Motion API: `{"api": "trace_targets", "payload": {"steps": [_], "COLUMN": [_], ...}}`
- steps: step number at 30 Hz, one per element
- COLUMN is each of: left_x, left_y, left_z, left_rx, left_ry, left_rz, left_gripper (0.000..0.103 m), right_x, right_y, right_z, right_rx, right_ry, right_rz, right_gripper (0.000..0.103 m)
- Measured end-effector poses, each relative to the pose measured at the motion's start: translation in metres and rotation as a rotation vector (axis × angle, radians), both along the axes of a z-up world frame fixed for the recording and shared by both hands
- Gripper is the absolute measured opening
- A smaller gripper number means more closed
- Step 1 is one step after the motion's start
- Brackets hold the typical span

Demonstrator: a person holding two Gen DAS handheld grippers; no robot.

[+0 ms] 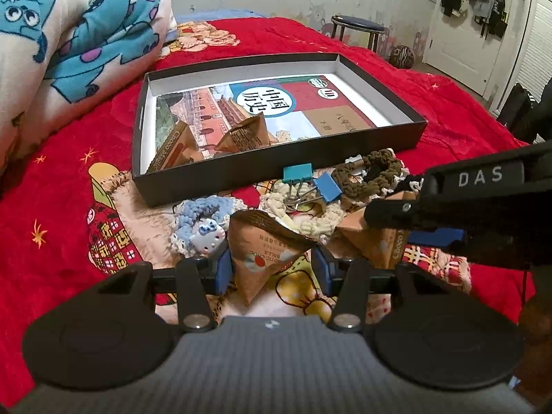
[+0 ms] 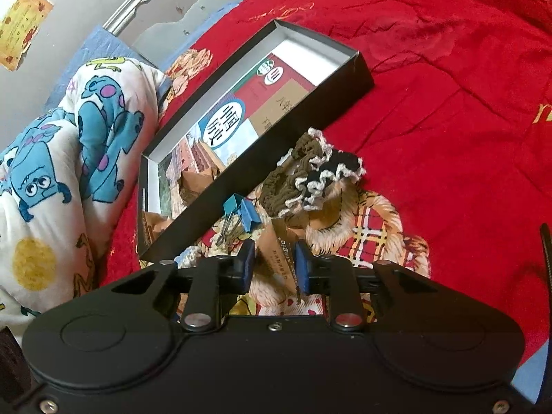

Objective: Organize objects
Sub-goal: 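Grasp a red-dotted brown packet with the left gripper while the right grasps a Choco Magic packet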

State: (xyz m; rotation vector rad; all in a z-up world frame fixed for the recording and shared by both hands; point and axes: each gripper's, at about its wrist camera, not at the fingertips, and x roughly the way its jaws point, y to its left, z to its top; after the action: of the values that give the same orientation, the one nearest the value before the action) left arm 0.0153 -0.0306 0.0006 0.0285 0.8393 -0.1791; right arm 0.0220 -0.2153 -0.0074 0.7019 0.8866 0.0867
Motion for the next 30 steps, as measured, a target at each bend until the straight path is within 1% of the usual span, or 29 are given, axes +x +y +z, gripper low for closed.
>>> {"api": "trace_targets", "payload": {"steps": [3, 8, 11, 14, 16, 18, 20, 26, 30], "left_x": [-0.003, -0.006, -0.005, -0.005, -0.006, -0.008, -0.009, -0.01, -0.011], "left_y": [-0.001, -0.005, -0.003, -0.003, -0.005, -0.007, -0.008, -0.009, -0.008], "left_z": [0.001, 0.001, 0.002, 0.002, 0.001, 0.001, 0.002, 0.003, 0.003], "left_rx": [-0.014, 0.016, -0.004, -0.005, -0.009, -0.015, -0.02, -0.022, -0.019], "left_ry": [0.002, -0.015, -0.011, -0.007, -0.001, 0.003, -0.001, -0.001, -0.006], "left_rz": [-0.002, -0.008, -0.002, -0.005, -0.012, -0.021, -0.028, -0.029, -0.024], "left_gripper": [0.052, 0.052, 0.052, 0.052, 0.052, 0.052, 0.052, 0.052, 0.052], "right_x": [-0.001, 0.0, 0.0, 0.0, -0.003, -0.004, -0.004, -0.003, -0.003], "right_y": [0.0, 0.001, 0.0, 0.0, -0.002, -0.004, -0.006, -0.003, 0.002], "right_z": [0.002, -0.003, -0.003, -0.001, 0.0, 0.003, 0.004, 0.0, 0.0], "right_rx": [-0.001, -0.003, 0.002, 0.001, -0.005, -0.028, -0.023, -0.025, -0.03], "right_ry": [-0.005, 0.018, 0.017, 0.009, 0.0, -0.012, -0.015, -0.006, -0.02], "right_rz": [0.002, 0.004, 0.0, -0.005, -0.034, -0.055, -0.065, -0.048, -0.029], "right_gripper": [0.025, 0.025, 0.025, 0.024, 0.021, 0.021, 0.02, 0.02, 0.016]}}
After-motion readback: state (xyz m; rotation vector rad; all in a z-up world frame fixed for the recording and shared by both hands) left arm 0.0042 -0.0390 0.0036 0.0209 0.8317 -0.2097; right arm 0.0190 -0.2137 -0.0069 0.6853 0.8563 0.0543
